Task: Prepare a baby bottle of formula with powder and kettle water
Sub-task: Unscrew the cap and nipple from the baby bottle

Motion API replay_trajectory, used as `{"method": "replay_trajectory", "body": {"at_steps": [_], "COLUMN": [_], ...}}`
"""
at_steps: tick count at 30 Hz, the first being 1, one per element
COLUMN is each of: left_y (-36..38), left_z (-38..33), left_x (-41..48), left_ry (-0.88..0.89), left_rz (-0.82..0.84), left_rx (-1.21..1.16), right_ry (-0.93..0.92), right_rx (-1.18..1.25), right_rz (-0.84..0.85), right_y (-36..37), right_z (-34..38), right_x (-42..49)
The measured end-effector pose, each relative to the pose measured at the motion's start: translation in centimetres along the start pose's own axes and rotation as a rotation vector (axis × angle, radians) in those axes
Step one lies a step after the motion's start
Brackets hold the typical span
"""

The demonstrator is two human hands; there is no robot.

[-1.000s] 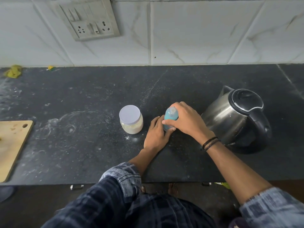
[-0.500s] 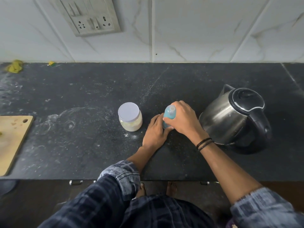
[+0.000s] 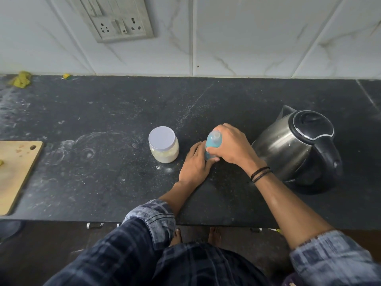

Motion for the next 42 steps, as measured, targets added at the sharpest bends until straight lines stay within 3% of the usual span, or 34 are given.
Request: {"method": "replay_trajectory", "body": {"at_steps": [22,42], "left_y": [0.1,0.1], "left_z": [0.3,0.2], "left_x": [0.1,0.0], "left_ry": [-0.031,-0.017], "left_rz": [0.0,0.002], "left_rx": [0.019,0.012], "right_ry": [-0.113,-0.075], "right_rx": [0.01,-0.086], "right_rz": [0.156,-0.064], "right_y": [-0.4,-0.1], "right_z": [0.2,1.1], "right_x": [0.1,-0.9]}}
Point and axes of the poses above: each hand's wrist, its own x-axis towards the middle knuckle, its own y-axis out of the palm, z = x × y, the point moved 6 cm from there along x, towards the middle knuckle, and after that the axes turned 11 degrees about z, right-handed, at the moved point
